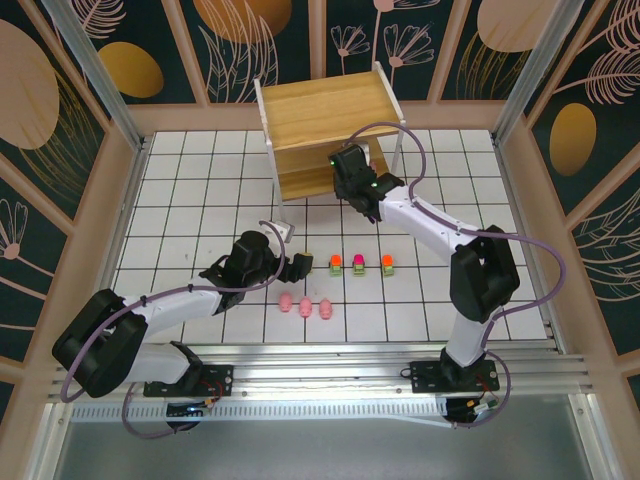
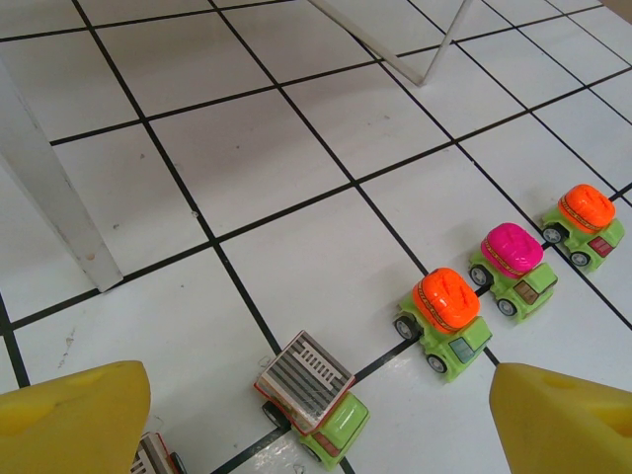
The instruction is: Place and organize the plastic toys onto the shelf
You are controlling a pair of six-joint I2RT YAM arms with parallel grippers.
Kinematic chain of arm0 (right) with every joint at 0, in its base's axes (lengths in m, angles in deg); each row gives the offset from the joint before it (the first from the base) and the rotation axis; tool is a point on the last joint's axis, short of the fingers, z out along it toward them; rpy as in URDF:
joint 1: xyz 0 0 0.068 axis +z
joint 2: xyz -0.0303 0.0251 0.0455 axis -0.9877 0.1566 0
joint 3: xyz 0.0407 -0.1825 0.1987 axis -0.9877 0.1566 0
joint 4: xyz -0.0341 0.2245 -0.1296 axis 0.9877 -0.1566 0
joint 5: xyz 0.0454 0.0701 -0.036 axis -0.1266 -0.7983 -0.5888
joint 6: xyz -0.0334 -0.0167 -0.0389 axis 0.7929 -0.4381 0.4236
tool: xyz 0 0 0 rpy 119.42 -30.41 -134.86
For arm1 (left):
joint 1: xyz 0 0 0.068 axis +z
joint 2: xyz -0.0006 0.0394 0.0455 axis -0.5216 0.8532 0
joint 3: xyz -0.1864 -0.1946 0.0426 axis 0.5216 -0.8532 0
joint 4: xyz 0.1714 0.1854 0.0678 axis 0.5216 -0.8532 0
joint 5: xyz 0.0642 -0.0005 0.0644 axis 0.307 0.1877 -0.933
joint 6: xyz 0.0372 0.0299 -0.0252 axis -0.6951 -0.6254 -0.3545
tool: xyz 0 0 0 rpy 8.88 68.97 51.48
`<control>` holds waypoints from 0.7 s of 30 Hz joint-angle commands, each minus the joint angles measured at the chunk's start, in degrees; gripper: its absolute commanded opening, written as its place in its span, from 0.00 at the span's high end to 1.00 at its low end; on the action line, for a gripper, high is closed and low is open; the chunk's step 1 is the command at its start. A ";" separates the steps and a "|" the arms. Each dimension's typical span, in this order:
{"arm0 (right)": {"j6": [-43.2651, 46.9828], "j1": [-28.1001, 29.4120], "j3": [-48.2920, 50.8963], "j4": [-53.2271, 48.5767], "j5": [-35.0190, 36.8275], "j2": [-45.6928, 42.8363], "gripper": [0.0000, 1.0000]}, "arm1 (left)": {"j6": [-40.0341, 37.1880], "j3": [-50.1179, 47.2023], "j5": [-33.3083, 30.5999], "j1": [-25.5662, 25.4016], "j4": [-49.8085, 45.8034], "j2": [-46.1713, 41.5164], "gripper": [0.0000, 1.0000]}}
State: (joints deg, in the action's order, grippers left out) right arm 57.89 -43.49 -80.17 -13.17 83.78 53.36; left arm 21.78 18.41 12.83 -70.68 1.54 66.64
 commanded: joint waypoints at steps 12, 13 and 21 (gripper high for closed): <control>-2.26 0.86 5.17 1.12 1.31 -7.25 0.46 | -0.82 -0.53 -1.04 0.40 1.54 -1.81 0.10; -2.39 0.99 5.68 1.22 1.27 -7.83 0.45 | -0.73 -0.56 -1.22 0.44 1.68 -1.89 0.09; -4.58 3.08 11.18 0.67 1.54 -14.01 0.44 | -0.37 -1.33 -2.46 0.25 2.45 -2.83 0.06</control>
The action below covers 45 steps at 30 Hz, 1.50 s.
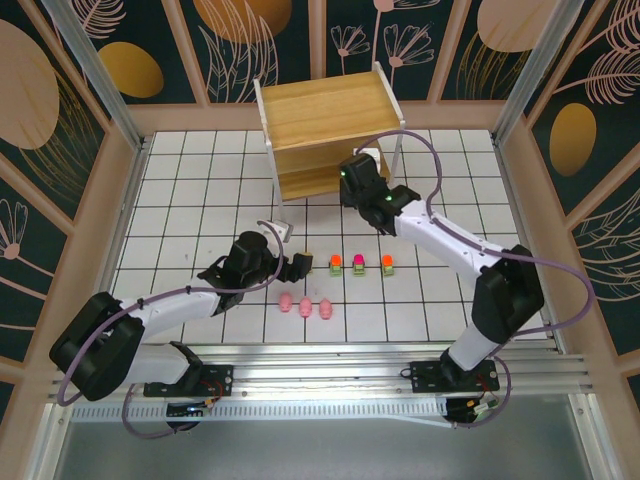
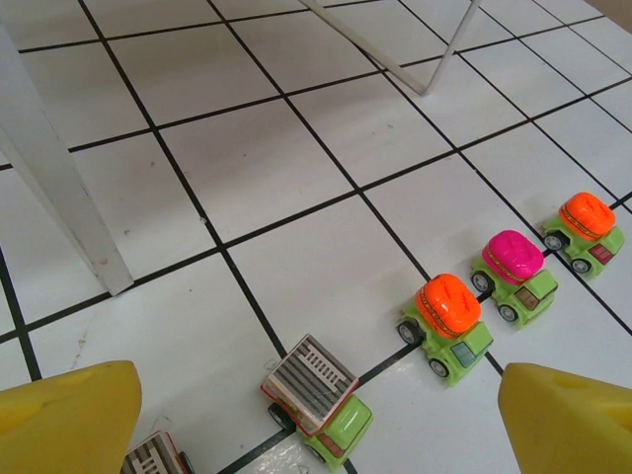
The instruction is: Place and organize the plastic toys onto the shelf
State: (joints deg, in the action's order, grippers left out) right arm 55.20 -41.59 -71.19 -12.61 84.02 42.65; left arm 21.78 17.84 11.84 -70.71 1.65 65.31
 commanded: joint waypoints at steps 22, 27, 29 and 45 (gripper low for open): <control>-11.14 8.43 36.02 4.04 6.24 -30.67 0.47 | 13.42 7.06 -32.79 -20.71 -12.08 0.54 0.05; -13.79 10.40 40.98 4.86 7.64 -33.44 0.49 | 22.06 8.13 -36.73 -24.44 -18.70 -0.94 0.09; -14.28 11.40 42.34 5.06 8.81 -34.08 0.49 | 25.06 8.77 -38.13 -26.03 -21.21 -0.51 0.11; -12.60 12.84 52.93 11.56 10.97 -44.11 0.46 | 42.19 16.71 -42.61 -37.98 -35.65 9.31 0.21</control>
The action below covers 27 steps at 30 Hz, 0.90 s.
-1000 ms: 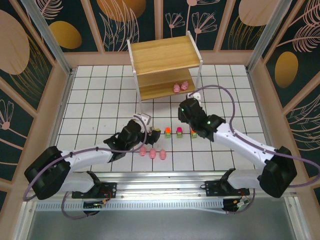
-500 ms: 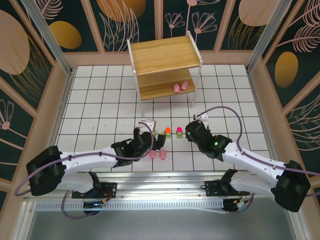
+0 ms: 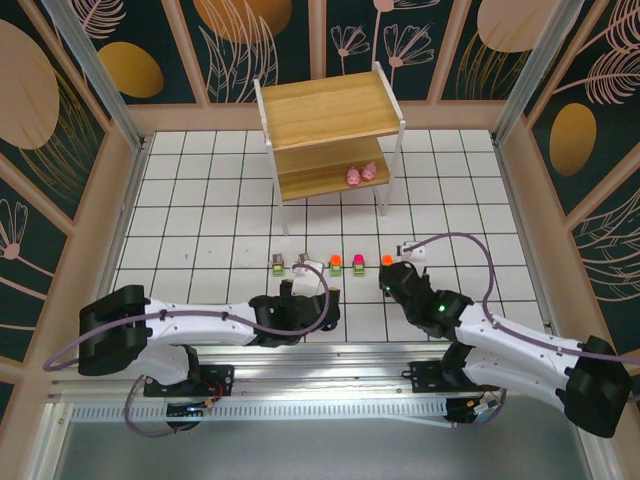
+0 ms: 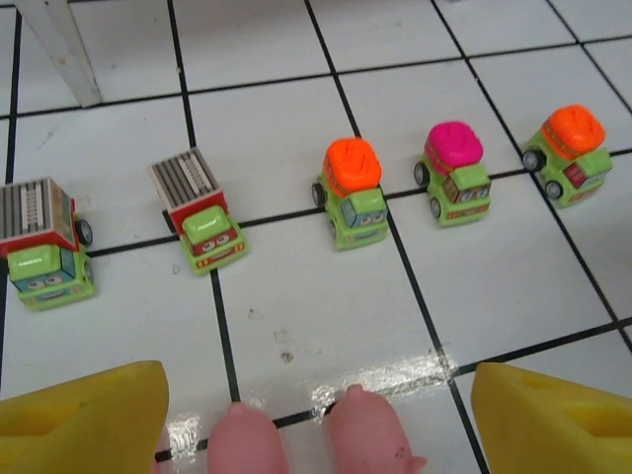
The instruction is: Place and organize the plastic toys onto the shelf
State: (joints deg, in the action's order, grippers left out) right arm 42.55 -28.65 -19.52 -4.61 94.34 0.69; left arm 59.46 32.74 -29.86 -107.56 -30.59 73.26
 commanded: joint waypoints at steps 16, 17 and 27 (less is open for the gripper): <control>-0.13 -0.39 1.57 4.53 -0.45 -0.67 0.47 | 14.48 6.85 2.94 -5.88 -7.12 9.07 0.37; -0.11 -0.44 1.53 4.53 -0.46 -0.68 0.47 | 14.77 6.93 3.20 -5.89 -7.12 9.34 0.37; 0.00 -0.42 1.88 4.58 -0.75 -1.34 0.50 | 16.85 8.44 4.61 -5.97 -7.89 12.00 0.41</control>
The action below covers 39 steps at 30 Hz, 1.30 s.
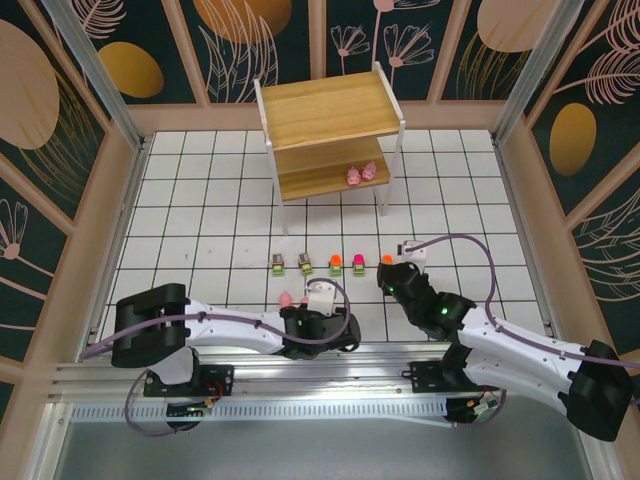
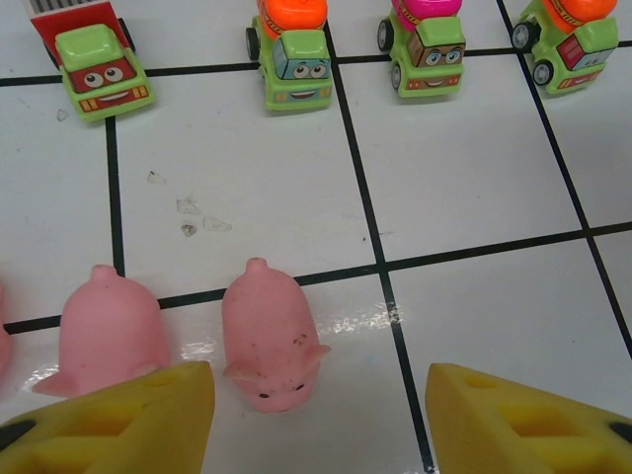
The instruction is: Place and organize the plastic toys onto the shelf
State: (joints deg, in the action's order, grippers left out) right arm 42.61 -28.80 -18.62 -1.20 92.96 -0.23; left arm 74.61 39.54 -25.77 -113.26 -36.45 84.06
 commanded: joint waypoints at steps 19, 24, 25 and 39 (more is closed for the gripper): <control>0.26 -0.24 1.27 1.65 -0.08 -1.01 0.51 | 6.91 3.30 -1.65 -0.17 -5.96 4.52 0.42; 0.35 -0.24 1.29 1.71 -0.15 -0.88 0.52 | 7.01 3.42 -1.65 0.17 -5.75 6.61 0.42; 0.35 -0.24 1.28 1.74 -0.21 -0.89 0.52 | 7.13 3.27 -1.58 0.25 -5.54 6.71 0.42; 0.44 -0.23 1.30 1.87 -0.38 -0.83 0.53 | 5.82 2.48 -0.25 2.19 -1.88 8.26 0.45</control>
State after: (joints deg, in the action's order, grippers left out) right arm 42.64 -28.80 -18.58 -0.30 92.40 -0.45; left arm 80.77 41.95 -26.14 -111.56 -38.81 91.17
